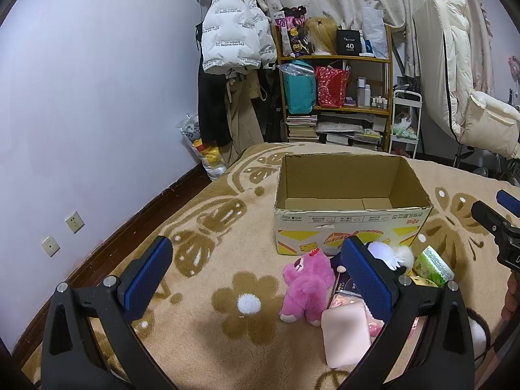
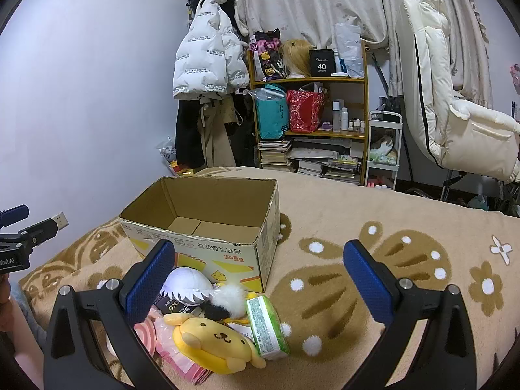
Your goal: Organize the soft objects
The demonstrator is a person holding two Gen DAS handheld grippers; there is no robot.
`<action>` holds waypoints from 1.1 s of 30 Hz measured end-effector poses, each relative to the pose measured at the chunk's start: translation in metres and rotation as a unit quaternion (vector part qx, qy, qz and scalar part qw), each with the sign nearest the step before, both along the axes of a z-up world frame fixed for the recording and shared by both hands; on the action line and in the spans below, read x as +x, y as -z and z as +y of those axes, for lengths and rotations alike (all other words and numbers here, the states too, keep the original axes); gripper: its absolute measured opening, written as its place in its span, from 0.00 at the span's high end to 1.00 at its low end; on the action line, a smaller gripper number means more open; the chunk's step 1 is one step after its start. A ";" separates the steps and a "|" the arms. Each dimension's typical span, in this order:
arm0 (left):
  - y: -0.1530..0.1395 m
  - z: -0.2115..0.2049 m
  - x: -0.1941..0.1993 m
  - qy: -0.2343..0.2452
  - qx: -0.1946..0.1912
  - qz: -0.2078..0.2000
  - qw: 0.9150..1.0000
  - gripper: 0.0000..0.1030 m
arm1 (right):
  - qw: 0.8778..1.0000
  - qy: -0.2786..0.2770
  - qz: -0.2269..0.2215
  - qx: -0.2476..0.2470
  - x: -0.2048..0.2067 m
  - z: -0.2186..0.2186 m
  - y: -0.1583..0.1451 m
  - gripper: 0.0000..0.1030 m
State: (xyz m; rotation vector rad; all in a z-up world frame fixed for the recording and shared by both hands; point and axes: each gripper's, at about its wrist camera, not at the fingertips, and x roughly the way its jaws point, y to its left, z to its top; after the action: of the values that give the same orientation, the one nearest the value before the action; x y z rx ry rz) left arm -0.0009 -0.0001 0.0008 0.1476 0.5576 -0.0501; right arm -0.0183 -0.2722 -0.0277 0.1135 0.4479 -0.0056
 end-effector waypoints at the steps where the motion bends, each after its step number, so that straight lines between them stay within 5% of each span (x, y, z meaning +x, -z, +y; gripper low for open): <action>1: 0.000 0.000 0.000 0.000 0.000 0.000 1.000 0.00 | 1.000 0.000 0.000 0.000 0.000 0.000 0.000 0.00; 33: 0.001 0.003 0.003 -0.002 0.002 0.003 1.000 0.00 | 1.000 0.000 0.002 -0.005 0.001 0.003 0.000 0.00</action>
State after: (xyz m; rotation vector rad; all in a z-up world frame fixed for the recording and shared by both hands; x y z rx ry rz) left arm 0.0024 0.0033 0.0003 0.1496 0.5647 -0.0458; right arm -0.0177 -0.2696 -0.0272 0.1045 0.4511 -0.0076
